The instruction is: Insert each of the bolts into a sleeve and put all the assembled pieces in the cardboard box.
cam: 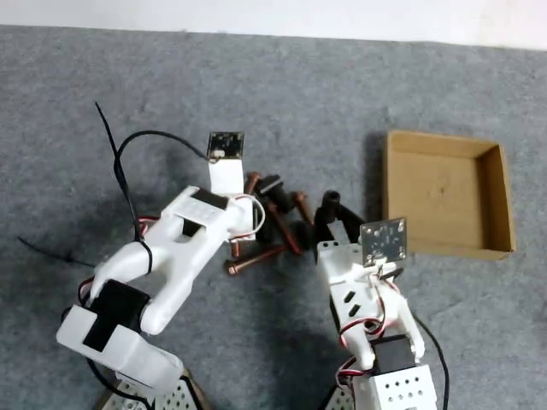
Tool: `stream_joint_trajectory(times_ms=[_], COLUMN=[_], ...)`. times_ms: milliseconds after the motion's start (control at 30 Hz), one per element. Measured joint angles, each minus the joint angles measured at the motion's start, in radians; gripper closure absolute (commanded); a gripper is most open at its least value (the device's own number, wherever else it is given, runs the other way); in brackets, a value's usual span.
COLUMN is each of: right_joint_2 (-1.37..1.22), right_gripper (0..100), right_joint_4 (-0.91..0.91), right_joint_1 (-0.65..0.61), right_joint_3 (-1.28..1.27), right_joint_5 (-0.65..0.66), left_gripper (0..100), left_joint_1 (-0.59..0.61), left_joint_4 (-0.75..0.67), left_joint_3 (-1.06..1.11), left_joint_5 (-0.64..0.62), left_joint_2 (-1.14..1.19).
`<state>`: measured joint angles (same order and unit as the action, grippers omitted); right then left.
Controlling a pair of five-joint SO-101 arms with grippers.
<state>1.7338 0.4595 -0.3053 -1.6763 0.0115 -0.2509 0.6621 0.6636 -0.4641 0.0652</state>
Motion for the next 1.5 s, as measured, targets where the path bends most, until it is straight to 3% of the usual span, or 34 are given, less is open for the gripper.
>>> stream_joint_trajectory(times_ms=[400, 600, 733, 1000, 1167, 1267, 1500], right_joint_2=[0.0, 0.0, 0.0, 0.0, 0.0, 0.0, 0.0], right_gripper=[99.2, 99.2, 99.2, 99.2, 99.2, 99.2, 99.2], right_joint_4=[0.0, 0.0, 0.0, 0.0, 0.0, 0.0, 0.0], right_joint_1=[0.0, 0.0, 0.0, 0.0, 0.0, 0.0, -0.098], right_joint_3=[0.0, 0.0, 0.0, 0.0, 0.0, 0.0, 0.0], right_joint_5=[0.0, 0.0, 0.0, 0.0, 0.0, 0.0, 0.0], left_gripper=[92, 92, 100, 100, 100, 100, 100], left_joint_1=[0.003, 0.006, 0.009, 0.011, 0.015, 0.035, 0.043], left_joint_4=[0.0, 0.115, 0.184, 0.232, 0.242, 0.173, -0.163], left_joint_3=[-0.011, -0.144, -0.21, -0.239, -0.167, -0.018, 0.416], left_joint_5=[0.0, -0.005, -0.005, -0.003, 0.003, 0.034, 0.12], left_joint_2=[0.017, 0.115, 0.155, 0.17, 0.063, -0.086, -0.565])
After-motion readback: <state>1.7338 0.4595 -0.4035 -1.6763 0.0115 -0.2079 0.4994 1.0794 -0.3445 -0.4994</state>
